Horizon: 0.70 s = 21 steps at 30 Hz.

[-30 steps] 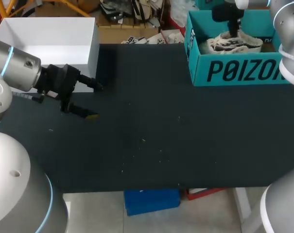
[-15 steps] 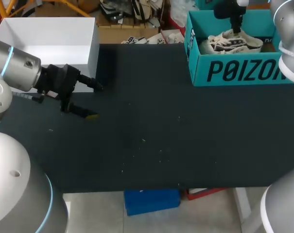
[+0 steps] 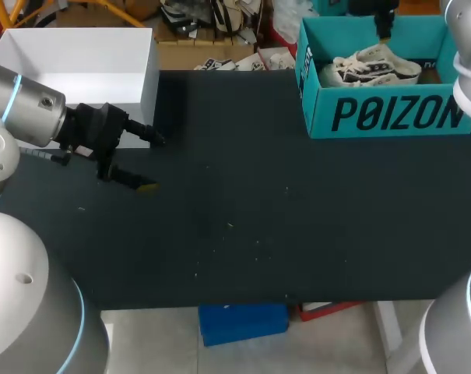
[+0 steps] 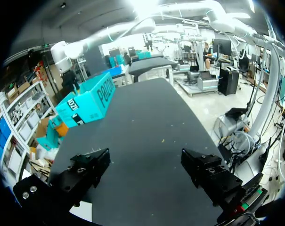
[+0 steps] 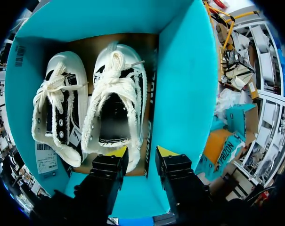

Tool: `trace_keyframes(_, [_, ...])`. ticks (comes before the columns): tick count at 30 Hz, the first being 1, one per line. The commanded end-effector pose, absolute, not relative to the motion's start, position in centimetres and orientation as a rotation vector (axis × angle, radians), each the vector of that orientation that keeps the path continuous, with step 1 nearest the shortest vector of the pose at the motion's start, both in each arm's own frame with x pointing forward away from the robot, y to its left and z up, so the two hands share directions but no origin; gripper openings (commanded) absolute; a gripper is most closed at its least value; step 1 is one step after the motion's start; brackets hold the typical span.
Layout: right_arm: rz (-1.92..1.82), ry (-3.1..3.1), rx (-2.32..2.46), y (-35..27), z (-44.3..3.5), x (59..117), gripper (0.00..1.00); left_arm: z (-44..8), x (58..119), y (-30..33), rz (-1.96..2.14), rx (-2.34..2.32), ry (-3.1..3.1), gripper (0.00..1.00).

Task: Take the shoe out of the shoebox, open the shoe tongue, remove and reinsert the insole, then place the shoe into the shoebox

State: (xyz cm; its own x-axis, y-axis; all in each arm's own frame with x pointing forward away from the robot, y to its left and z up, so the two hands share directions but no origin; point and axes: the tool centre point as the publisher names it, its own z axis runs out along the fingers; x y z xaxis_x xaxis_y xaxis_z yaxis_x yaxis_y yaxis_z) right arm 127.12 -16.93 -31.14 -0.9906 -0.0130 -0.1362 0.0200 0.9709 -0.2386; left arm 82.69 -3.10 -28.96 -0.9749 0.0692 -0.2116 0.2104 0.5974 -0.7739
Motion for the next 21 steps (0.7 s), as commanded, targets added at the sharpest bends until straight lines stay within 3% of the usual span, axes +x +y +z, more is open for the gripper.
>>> trace_keyframes(1, [-0.374,2.958,0.024,-16.5,-28.1,124.6,0.36,-29.1,82.6,-3.2,-1.316,0.233,2.660,1.00])
trace_keyframes(21, [-0.371,2.831,0.497,-11.2,-20.1,115.1,0.42,-29.1,82.6,-3.2,-1.316,0.233,2.660,1.00])
